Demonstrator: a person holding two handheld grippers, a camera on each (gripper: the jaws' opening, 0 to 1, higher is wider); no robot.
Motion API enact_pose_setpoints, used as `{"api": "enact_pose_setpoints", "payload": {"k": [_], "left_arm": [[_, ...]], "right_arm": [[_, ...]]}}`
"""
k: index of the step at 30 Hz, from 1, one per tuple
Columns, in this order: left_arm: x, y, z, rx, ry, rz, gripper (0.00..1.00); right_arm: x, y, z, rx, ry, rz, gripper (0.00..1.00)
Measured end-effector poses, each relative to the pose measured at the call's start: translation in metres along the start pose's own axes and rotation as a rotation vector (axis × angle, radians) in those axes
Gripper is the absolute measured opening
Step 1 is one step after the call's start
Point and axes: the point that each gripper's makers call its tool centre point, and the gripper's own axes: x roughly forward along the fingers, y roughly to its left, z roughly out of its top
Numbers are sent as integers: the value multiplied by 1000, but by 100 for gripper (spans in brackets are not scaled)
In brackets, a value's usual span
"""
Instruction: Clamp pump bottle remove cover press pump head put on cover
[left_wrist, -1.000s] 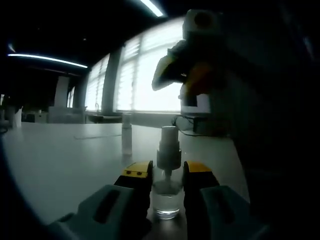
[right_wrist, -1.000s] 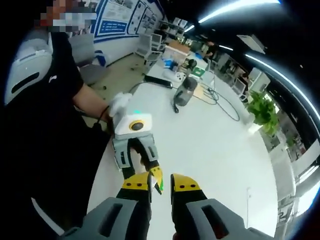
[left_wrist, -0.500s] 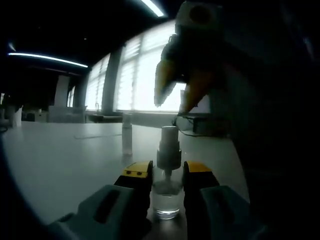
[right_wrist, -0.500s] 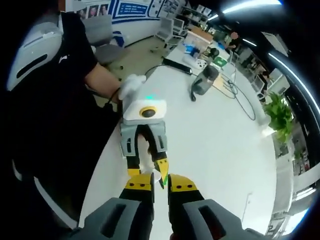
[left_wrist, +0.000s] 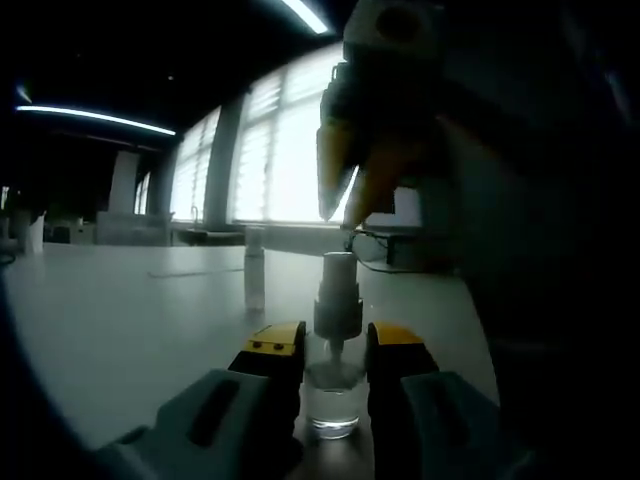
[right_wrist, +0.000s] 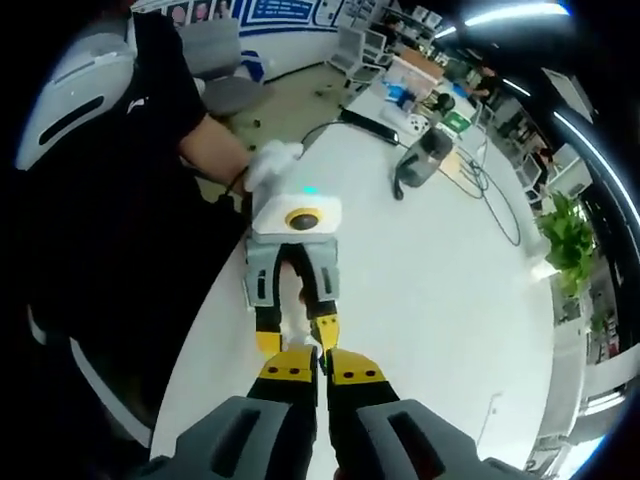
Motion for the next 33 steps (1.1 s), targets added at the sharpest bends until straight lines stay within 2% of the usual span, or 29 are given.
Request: {"api": "enact_pose_setpoints", "payload": {"k": [9, 17, 26, 33], "left_arm": [[0, 0, 0, 1, 0, 0, 16], [0, 1, 0, 0, 0, -1, 16], [0, 1, -1, -1, 0, -2, 16], [0, 0, -1, -1, 0, -5, 16]], "right_arm": [[8, 5, -3, -28, 41, 36, 0], [10, 6, -3, -28, 43, 59, 0], [12, 5, -3, -41, 93, 94, 0], [14, 6, -5, -42, 169, 169, 0]]}}
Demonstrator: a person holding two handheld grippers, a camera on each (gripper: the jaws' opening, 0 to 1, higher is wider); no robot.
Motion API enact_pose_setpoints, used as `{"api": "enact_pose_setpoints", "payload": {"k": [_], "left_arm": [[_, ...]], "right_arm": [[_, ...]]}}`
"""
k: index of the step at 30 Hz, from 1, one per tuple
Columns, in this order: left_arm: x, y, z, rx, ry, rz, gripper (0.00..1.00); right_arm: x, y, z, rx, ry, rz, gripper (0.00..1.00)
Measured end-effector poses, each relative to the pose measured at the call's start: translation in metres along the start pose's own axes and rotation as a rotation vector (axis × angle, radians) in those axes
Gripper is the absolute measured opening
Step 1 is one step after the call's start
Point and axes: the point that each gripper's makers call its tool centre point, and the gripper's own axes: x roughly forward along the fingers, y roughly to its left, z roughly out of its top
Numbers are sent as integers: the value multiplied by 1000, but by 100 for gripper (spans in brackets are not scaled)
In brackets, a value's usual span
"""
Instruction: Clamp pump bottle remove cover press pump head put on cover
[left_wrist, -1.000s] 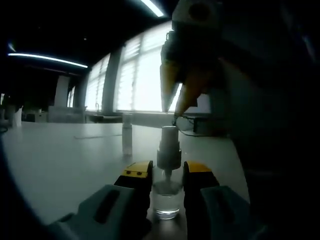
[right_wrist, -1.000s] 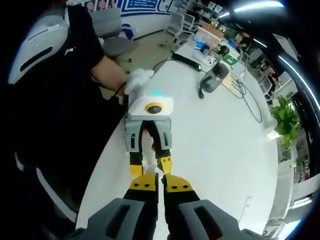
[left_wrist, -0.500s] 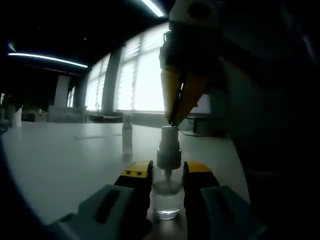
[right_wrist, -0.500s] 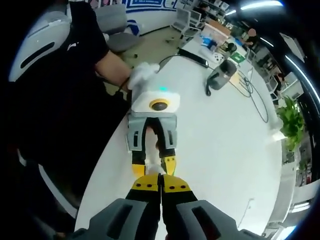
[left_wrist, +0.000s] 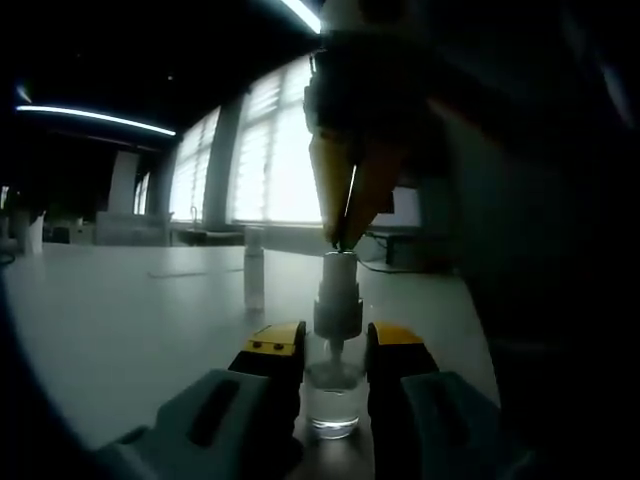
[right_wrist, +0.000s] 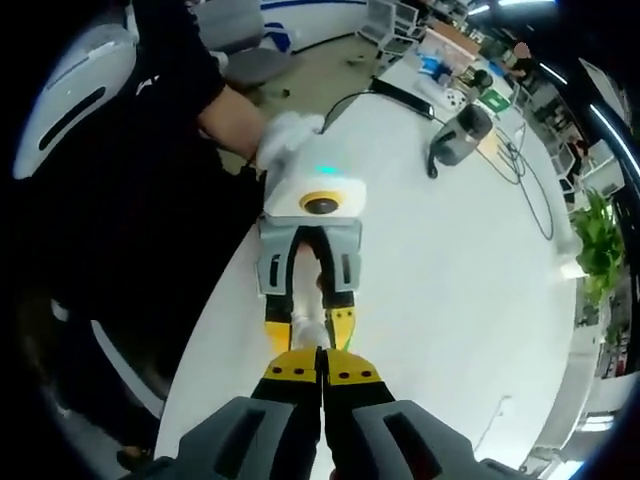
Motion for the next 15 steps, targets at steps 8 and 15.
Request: {"api": "enact_pose_setpoints", "payload": {"k": [8, 15], "left_arm": [[1, -2, 0, -7, 2, -5, 16], [2, -3, 0, -21, 3, -22, 16]], "right_arm": [[2, -1, 1, -60, 59, 112, 0], [3, 0, 0, -85, 61, 167, 0]]}}
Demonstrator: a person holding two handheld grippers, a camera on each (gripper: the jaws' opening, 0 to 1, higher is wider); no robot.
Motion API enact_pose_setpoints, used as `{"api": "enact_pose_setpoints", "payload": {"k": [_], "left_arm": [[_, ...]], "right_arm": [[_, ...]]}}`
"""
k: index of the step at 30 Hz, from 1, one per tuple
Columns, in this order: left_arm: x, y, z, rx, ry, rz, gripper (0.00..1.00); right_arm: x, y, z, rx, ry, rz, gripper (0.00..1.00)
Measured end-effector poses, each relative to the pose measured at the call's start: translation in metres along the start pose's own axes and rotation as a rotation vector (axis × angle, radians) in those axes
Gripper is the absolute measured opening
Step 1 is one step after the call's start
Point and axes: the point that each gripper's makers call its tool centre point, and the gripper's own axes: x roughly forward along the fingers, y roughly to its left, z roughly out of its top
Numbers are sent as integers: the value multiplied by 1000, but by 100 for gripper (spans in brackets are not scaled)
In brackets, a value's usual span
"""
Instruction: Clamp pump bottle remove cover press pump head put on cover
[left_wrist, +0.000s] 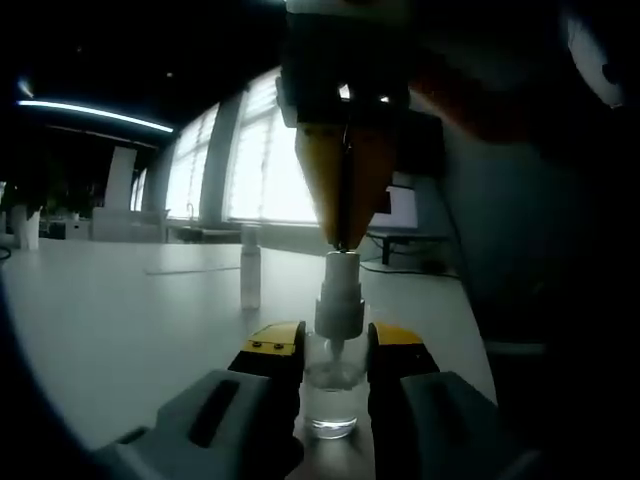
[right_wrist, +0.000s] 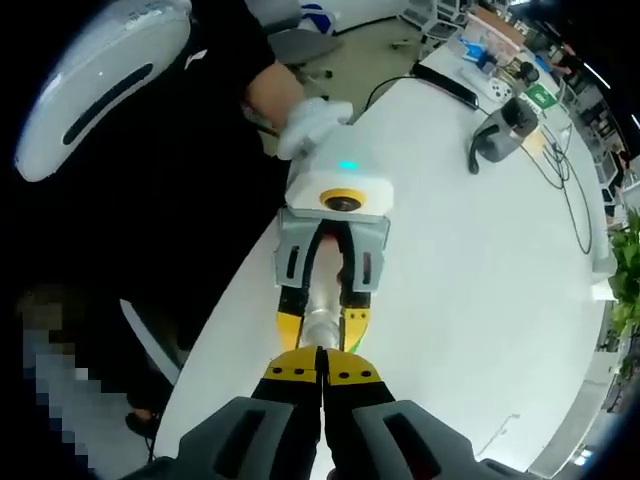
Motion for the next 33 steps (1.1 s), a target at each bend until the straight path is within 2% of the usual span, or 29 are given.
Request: {"api": "enact_pose_setpoints", "payload": {"k": [5, 7, 12, 15, 20, 23, 25, 28, 30, 33], "left_arm": [[1, -1, 0, -4, 3, -10, 16], [1, -2, 0, -3, 4, -12, 16], [2, 0, 0, -20, 4, -12, 16], [2, 1, 0, -36, 5, -16, 16], [4, -2, 0, -8, 6, -19, 16], [4, -2, 0, -7, 5, -19, 16], [4, 0, 0, -7, 3, -11, 16], [4, 1, 0, 8, 2, -2, 16], [4, 3, 0, -47, 3, -22, 16], [4, 3, 0, -32, 1, -18, 16]], "right_arm": [[0, 1, -1, 22, -8, 29, 0], [0, 3, 0, 32, -6, 27, 0], [1, 1, 1, -11, 33, 0, 0], [0, -2, -1, 3, 45, -9, 0], [0, 1, -3, 63, 34, 14, 0], [1, 1, -3, 60, 42, -2, 0], [0, -1, -4, 89, 42, -12, 0], [0, -2, -5, 88, 19, 10, 0], [0, -4, -5, 84, 9, 14, 0], [1, -3, -4, 78, 2, 34, 0]]}}
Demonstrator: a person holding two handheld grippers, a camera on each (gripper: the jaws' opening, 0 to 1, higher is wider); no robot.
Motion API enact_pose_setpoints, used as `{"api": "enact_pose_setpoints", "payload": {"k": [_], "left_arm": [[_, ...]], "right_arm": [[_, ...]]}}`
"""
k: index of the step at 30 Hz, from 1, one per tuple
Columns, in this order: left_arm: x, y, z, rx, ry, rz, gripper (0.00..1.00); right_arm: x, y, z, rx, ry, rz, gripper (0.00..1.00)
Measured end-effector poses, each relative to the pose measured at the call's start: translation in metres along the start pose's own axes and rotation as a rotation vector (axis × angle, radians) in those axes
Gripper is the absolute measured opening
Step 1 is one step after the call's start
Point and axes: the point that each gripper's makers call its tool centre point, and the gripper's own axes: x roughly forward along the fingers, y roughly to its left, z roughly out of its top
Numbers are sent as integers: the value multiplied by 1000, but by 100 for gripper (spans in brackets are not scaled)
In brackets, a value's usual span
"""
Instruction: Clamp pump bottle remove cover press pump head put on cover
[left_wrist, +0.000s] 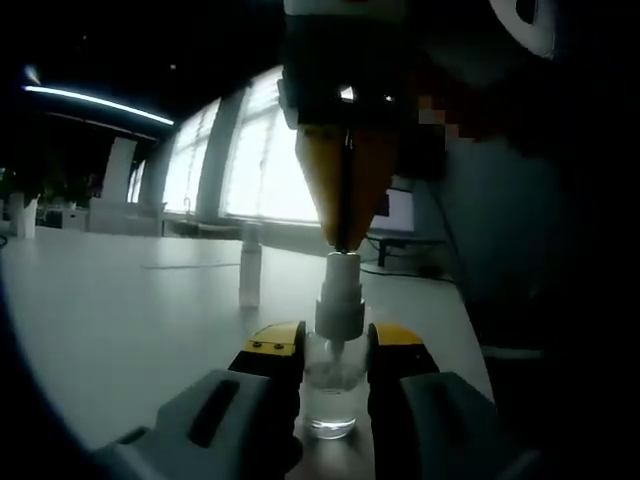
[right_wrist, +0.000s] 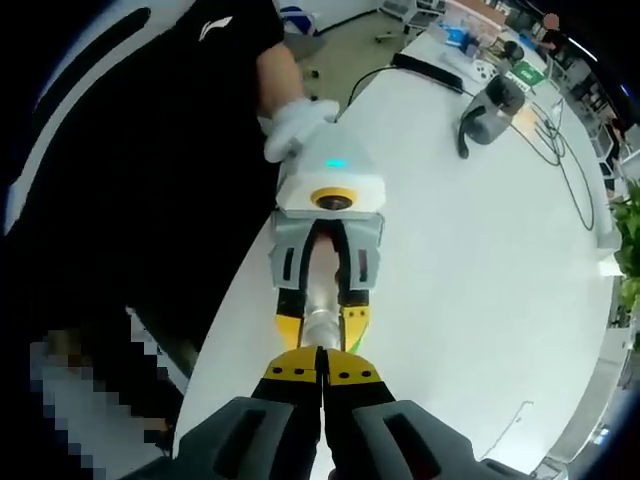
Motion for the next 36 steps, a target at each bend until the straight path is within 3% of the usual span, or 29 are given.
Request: {"api": "enact_pose_setpoints", "payload": {"k": [8, 11, 13, 14, 15, 21, 30, 36], "left_arm": [[-1, 2, 0, 0, 2, 3, 15], [-3, 1, -1, 8, 2, 13, 15], [-3, 3, -1, 12, 1, 20, 15], [-4, 3, 0, 17, 2, 19, 16], [-3, 2, 0, 22, 2, 22, 16], [-4, 2, 1, 29, 1, 30, 16], [-4, -1, 2, 48, 0, 33, 16], [-4, 0, 1, 46, 0, 29, 16]], "right_arm": [[1, 1, -1, -13, 25, 2, 0], [-2, -3, -9, 19, 61, -52, 0], [-1, -1, -6, -25, 58, -62, 0], [-2, -1, -6, -19, 58, -58, 0], [-3, -2, -8, 47, 58, -70, 0], [-5, -3, -11, 84, 41, -69, 0], [-2, -2, -2, 74, 102, -96, 0], [-3, -3, -4, 127, 85, -99, 0]]}}
